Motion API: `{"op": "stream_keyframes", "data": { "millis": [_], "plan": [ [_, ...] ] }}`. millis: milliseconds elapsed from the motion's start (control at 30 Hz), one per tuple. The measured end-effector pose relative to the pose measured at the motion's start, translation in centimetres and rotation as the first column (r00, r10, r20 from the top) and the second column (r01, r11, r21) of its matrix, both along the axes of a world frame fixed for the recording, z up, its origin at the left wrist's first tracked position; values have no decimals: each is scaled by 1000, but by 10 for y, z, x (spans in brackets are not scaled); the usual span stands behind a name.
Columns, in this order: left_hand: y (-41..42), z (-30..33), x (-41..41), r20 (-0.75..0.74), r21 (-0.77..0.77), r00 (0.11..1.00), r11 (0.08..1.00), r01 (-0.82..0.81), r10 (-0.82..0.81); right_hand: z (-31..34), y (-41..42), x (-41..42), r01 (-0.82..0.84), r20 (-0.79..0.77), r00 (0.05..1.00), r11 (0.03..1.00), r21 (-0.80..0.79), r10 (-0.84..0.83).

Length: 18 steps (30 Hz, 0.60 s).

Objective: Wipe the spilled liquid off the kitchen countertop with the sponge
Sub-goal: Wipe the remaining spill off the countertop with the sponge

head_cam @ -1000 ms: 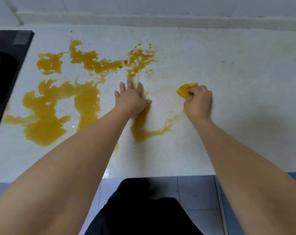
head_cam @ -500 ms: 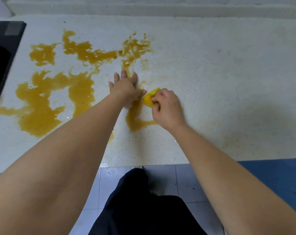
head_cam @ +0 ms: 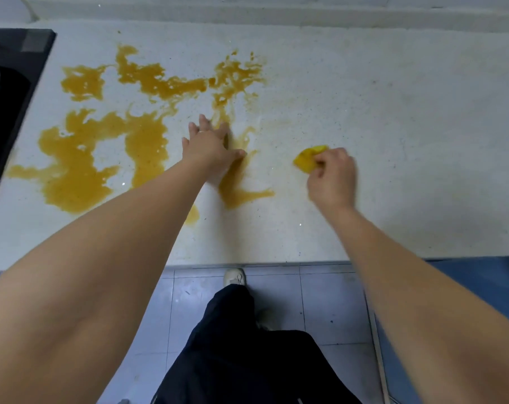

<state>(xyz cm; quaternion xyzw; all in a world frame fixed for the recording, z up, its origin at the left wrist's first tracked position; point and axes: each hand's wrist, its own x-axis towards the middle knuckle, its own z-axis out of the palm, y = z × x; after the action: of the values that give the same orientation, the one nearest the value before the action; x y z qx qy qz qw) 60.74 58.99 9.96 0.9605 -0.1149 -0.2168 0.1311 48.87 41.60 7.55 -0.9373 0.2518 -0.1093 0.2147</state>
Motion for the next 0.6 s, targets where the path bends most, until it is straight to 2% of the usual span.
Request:
{"op": "stream_keyframes", "data": {
  "millis": [33, 67, 133, 200, 233, 300, 367, 400, 433, 467, 500, 567, 600],
  "plan": [
    [8, 0, -6, 23, 14, 1000, 1000, -12, 12, 1, -3, 0, 86, -25, 996, 996, 15, -85],
    [20, -2, -16, 37, 25, 999, 999, -39, 38, 3, 10, 0, 74, -37, 997, 997, 34, -72],
    [35, -6, -31, 35, 31, 996, 996, -78, 77, 7, 55, 1, -161, -8, 987, 984, 73, 162],
    [46, -10, -44, 11, 45, 996, 995, -84, 84, 6, 95, -11, -437, 14, 900, 898, 59, 437],
    [50, -10, -49, -1, 56, 997, 996, -75, 75, 4, 99, -17, -484, 25, 875, 875, 31, 483],
    [56, -10, -54, -22, 61, 998, 997, -50, 51, 5, 80, -24, -385, 16, 923, 923, -14, 385],
    [61, -9, -53, -35, 49, 999, 998, -39, 41, 4, 52, -27, -89, -15, 996, 996, -1, 89],
    [60, -10, -53, -39, 43, 998, 998, -39, 40, 4, 44, -28, 36, -30, 999, 999, 19, -35],
    [59, -9, -53, -42, 36, 998, 999, -41, 42, 5, 47, -27, 80, -27, 996, 996, 32, -80],
    [59, -9, -52, -43, 32, 998, 999, -44, 45, 7, 62, -23, 37, -18, 999, 999, 41, -36],
    [59, -9, -51, -37, 33, 998, 999, -42, 43, 6, 82, -20, -82, -3, 997, 996, 47, 82],
    [60, -8, -51, -37, 34, 999, 999, -31, 32, 4, 118, -24, -348, 29, 937, 936, 48, 347],
    [60, -8, -51, -38, 32, 999, 999, -25, 26, 2, 123, -27, -404, 44, 914, 915, 18, 403]
  ]
}}
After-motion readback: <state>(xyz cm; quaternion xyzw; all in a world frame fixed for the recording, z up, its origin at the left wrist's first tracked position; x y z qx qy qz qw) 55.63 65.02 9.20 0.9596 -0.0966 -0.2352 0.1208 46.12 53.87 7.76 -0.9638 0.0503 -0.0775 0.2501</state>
